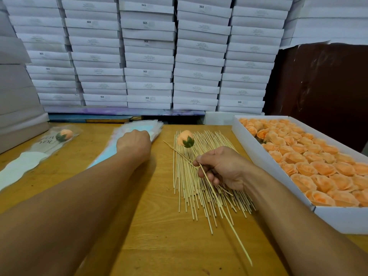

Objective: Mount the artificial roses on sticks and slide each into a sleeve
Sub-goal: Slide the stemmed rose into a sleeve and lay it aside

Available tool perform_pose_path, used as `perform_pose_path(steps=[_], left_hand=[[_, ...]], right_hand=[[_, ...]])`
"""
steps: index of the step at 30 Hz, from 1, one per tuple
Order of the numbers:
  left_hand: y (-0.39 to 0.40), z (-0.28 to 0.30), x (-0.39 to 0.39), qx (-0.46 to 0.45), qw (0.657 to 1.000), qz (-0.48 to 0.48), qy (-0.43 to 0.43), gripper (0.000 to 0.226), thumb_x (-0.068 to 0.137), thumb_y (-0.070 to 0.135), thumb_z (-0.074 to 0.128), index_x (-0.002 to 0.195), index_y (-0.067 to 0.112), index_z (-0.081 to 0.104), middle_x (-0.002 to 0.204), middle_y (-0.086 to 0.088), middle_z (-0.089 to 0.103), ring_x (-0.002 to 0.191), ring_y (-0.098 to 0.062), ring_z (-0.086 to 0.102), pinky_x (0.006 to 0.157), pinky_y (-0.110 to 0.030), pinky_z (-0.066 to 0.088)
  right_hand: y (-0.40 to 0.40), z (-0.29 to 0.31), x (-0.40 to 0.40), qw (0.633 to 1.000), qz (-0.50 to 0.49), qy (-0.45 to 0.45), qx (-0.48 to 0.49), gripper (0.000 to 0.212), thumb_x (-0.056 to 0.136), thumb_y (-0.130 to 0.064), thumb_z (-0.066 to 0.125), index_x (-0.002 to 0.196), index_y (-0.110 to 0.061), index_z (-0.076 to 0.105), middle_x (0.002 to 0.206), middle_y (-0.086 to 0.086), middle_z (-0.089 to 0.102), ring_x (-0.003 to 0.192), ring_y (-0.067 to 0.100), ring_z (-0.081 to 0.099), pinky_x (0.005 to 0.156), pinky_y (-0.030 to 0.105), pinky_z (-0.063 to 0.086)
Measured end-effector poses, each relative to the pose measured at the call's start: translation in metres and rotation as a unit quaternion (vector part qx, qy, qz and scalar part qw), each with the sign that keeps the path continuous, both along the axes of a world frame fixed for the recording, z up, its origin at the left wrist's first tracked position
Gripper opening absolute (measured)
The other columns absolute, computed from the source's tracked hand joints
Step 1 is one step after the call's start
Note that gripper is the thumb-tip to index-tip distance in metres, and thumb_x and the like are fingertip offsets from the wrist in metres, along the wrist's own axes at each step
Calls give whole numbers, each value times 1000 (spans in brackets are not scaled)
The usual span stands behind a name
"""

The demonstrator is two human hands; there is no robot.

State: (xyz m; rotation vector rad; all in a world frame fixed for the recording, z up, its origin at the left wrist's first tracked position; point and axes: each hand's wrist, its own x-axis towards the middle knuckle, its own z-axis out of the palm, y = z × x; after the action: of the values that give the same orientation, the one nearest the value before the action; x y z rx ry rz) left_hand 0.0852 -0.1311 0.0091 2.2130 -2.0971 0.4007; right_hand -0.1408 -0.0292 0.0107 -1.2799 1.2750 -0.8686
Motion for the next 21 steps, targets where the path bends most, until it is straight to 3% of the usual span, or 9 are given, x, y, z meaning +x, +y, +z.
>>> perform_pose_path(steps=[6, 10, 15, 21], left_hand=[[8, 10, -9, -22, 999, -18, 14, 25, 94, 14, 49, 117, 11, 59, 90, -6, 51, 91, -28, 56, 71, -36, 45], [19, 16, -28, -6, 997, -49, 51, 10, 90, 10, 55, 99, 13, 51, 74, -3, 41, 80, -25, 52, 64, -35, 43], [35, 18, -56, 70, 989, -63, 118, 16, 88, 18, 58, 74, 13, 51, 73, -2, 55, 61, -17, 52, 54, -30, 40], [48, 14, -77, 153, 969, -93, 168, 24, 98, 24, 54, 84, 4, 54, 75, -7, 53, 61, -18, 54, 53, -27, 48]], right_hand=[[-1, 0, 2, 1000, -6, 3, 5, 18, 101, -14, 58, 96, 0, 69, 63, 9, 67, 39, 7, 50, 34, 18, 38], [0, -1, 2, 1000, -14, 10, 3, 18, 102, -17, 57, 96, -3, 67, 69, 9, 71, 39, 7, 47, 34, 18, 35], [-2, -1, 3, 1000, -17, -1, 4, 17, 103, -16, 55, 97, -4, 64, 83, 17, 76, 40, 7, 47, 34, 19, 36], [-2, -3, 4, 999, -33, -16, -9, 17, 103, -13, 55, 95, -3, 65, 86, 15, 75, 43, 9, 48, 36, 20, 39]])
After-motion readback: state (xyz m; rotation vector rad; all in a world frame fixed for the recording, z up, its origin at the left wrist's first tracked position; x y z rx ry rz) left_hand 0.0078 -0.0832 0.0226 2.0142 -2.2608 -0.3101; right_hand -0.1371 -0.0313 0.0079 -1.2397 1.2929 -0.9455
